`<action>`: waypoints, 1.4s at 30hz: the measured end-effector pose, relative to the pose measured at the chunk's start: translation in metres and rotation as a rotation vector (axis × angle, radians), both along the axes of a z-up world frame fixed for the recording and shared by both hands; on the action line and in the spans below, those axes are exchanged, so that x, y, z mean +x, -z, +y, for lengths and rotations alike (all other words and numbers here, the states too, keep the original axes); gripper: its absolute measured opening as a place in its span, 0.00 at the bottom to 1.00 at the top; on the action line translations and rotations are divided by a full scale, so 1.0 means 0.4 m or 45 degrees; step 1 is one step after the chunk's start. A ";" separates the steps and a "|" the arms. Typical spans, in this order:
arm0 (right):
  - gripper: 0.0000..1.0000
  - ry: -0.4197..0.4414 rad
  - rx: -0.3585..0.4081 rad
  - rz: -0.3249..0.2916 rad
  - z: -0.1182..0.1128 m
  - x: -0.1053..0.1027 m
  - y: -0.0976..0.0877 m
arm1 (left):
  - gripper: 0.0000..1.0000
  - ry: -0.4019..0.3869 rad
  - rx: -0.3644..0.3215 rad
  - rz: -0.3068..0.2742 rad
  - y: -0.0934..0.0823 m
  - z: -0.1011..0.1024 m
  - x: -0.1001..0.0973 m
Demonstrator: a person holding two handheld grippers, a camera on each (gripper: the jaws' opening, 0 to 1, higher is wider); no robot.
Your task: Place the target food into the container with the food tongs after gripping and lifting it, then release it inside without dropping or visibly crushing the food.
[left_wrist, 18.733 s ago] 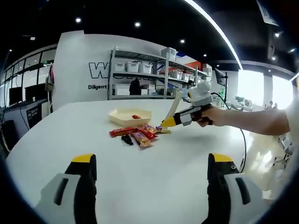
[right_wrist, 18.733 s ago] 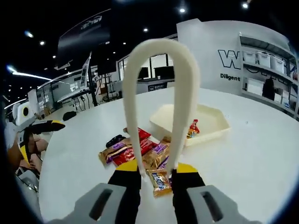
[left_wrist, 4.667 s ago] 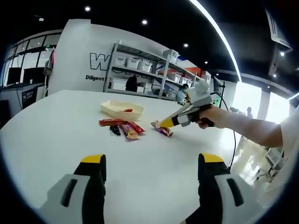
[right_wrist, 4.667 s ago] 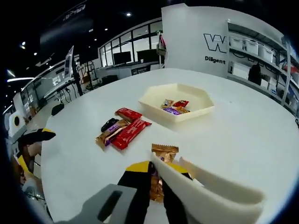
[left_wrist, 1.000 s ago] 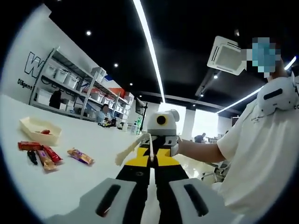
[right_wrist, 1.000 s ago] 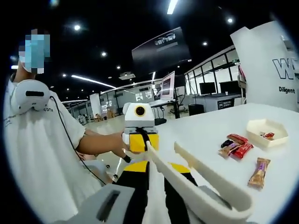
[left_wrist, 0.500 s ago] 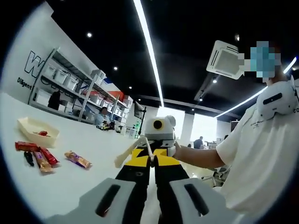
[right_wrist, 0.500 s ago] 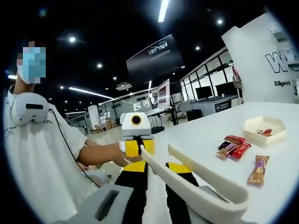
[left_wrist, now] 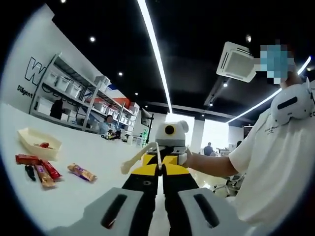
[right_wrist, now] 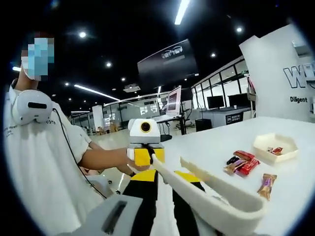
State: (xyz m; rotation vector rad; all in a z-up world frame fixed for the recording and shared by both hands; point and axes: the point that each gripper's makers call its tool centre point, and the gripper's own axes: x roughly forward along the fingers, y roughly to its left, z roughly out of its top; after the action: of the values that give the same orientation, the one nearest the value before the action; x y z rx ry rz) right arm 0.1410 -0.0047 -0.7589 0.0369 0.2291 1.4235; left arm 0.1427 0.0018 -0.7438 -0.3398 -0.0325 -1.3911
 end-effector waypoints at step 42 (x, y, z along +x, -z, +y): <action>0.25 0.001 0.316 0.161 0.024 0.007 -0.083 | 0.02 0.053 -0.216 0.099 -0.042 -0.013 -0.016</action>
State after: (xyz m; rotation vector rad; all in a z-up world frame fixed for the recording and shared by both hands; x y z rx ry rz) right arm 0.1439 0.0049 -0.7258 0.3311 0.1552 1.4439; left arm 0.1362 -0.0036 -0.7269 -0.5384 -0.0798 -1.4184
